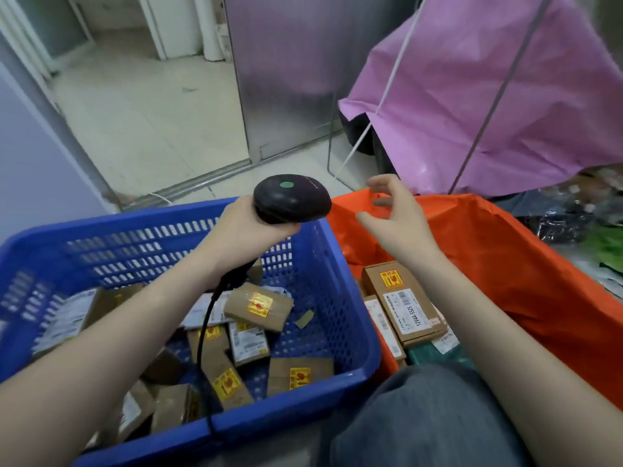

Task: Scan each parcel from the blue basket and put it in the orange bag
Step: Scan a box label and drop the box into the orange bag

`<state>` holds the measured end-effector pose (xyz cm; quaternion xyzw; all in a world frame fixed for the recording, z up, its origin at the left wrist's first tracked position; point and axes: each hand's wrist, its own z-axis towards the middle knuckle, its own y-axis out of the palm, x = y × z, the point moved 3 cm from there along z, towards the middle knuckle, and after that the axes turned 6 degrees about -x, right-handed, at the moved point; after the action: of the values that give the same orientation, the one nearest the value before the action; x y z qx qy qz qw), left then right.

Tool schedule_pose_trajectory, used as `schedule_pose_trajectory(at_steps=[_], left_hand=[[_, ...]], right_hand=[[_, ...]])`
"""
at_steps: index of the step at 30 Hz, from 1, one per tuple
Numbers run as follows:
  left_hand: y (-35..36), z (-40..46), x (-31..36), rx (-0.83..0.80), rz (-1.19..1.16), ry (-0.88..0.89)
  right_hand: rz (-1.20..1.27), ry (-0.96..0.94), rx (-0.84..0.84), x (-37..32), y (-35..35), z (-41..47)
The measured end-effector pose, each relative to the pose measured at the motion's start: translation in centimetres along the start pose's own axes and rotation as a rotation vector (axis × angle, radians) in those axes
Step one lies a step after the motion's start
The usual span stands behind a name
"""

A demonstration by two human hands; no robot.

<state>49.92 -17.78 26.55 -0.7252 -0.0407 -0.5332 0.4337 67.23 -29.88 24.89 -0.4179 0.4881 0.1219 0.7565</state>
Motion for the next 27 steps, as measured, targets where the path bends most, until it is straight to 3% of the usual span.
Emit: schedule_pose_trajectory(at_steps=[6,11,21,27], left_hand=[[-6.3,-3.6,-5.4,0.099,-0.007,-0.063],[-8.3,-4.2,-12.4,0.126,-0.069,-0.187],[-6.1,-1.0,-23.2,0.152,-0.15,-0.374],[-2.6,-0.3,-27.8,0.079,-0.131,-0.498]], right_hand=[[-0.205,-0.141,-0.265,-4.6,6.8,1.0],[-0.365,-0.173,-0.443,-4.1,14.3,1.3],[-0.737,-0.114,-0.69,4.3,25.3,2.4],[-0.982,-0.063,-0.865,10.9,29.5,0.9]])
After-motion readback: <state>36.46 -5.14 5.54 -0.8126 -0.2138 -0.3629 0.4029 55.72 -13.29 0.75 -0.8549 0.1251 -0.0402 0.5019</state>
